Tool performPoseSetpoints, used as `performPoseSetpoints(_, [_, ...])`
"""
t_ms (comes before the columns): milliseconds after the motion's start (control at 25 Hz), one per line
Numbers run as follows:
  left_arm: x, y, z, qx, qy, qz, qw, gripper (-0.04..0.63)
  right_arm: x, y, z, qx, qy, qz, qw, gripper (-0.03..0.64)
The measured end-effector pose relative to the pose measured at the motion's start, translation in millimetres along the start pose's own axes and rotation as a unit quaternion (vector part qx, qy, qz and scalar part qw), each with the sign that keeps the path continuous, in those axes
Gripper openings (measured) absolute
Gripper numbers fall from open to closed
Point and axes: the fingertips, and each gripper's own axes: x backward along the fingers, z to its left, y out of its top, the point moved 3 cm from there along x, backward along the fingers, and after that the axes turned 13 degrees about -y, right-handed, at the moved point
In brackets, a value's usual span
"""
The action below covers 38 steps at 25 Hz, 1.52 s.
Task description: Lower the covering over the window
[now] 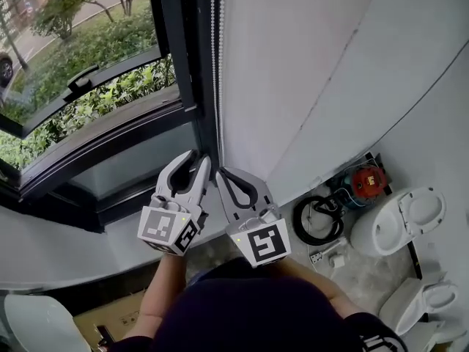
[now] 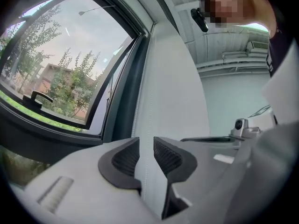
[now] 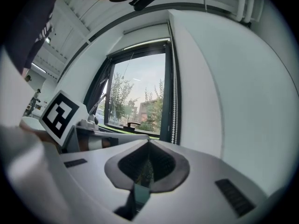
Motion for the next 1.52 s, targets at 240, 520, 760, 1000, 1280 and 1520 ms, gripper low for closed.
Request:
performPoseSetpoints(240, [-19.2, -3.7, 17.8, -0.018, -0.045, 0.015, 0.9987, 0.092, -11.4, -2.1, -1.7, -0.001, -0.027, 0.008, 1.0, 0.012])
performPoseSetpoints(520, [-40.6, -9.6, 37.6, -0.01, -0.086, 0.018, 0.9961, 0.091, -18.6, -0.9, 3.5, 0.013, -0.043, 0.01, 0.999, 0.012])
performPoseSetpoints(760, [-51.6, -10.9, 54.1, -0.011, -0.094, 0.025, 0.9952, 0.092, -22.6, 0.0, 5.3, 0.019, -0.059, 0.014, 0.998, 0.012])
performPoseSetpoints(1000, [-64.6, -17.5, 62.5, -0.009, -0.104, 0.041, 0.9937, 0.091, -23.0, 1.9, 2.1, 0.023, -0.078, 0.013, 0.997, 0.013])
performPoseSetpoints(1280, [-82.2, -18.5, 62.8, -0.007, -0.119, 0.044, 0.9919, 0.091, -20.7, 2.3, -1.8, 0.027, -0.094, 0.017, 0.995, 0.013])
performPoseSetpoints(1520, [-102.6, -19.6, 61.2, -0.004, -0.135, 0.049, 0.9897, 0.091, -19.6, 6.0, -3.7, 0.034, -0.098, 0.01, 0.995, 0.012])
